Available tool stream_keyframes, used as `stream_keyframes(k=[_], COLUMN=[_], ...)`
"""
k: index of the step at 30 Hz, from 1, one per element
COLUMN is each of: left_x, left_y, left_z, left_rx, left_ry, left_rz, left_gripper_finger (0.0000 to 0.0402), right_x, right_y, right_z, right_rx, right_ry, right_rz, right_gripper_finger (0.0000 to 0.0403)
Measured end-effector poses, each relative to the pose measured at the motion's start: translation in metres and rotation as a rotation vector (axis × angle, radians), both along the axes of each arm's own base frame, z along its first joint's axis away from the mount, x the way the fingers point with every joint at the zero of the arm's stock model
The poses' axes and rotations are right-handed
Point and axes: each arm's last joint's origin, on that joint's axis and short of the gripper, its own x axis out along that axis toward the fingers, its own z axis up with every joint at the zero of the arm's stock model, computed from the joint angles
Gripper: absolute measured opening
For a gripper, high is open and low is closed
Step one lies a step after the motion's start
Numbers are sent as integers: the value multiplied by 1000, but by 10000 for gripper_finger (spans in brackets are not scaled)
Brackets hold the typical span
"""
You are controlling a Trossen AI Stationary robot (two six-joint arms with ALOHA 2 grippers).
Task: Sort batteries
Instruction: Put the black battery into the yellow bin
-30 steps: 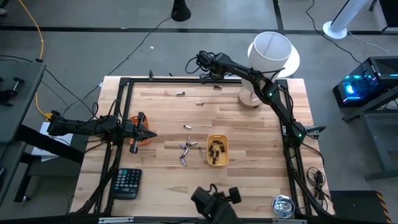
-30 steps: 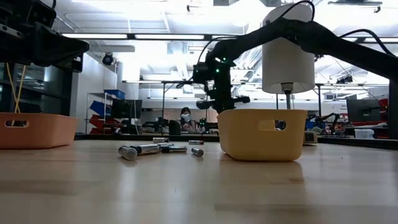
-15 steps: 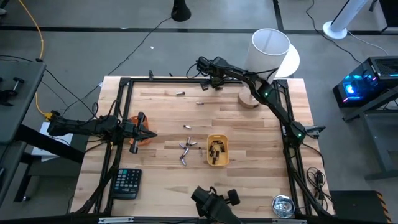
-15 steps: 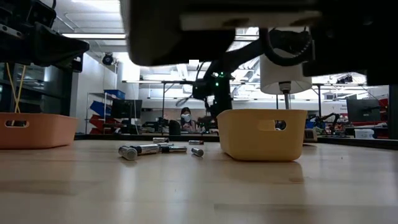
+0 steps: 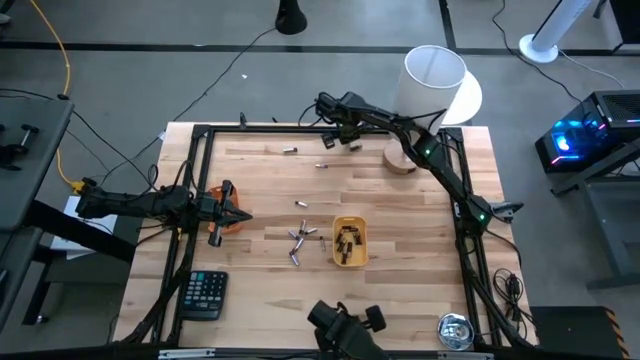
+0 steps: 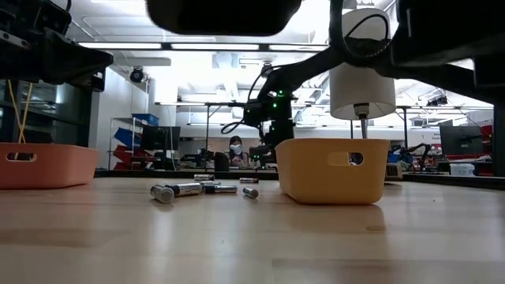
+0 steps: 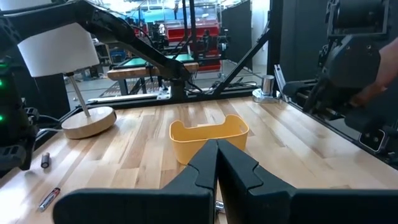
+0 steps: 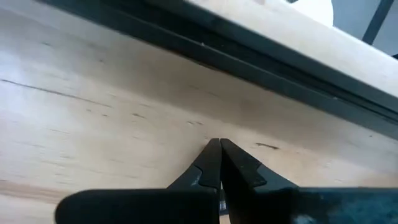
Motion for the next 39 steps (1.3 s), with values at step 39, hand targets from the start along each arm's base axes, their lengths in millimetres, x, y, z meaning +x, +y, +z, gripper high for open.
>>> stream_keyframes(k=[39], left_x=[0], left_y=[0], left_z=[0], left_rx=[0], left_ry=[0], left_rz=[0], left_gripper_finger=[0], right_x=[-23], right_y=[27], right_z=[39], right_rx=[126], right_ry=[224], right_rz=[319], right_gripper_finger=[0])
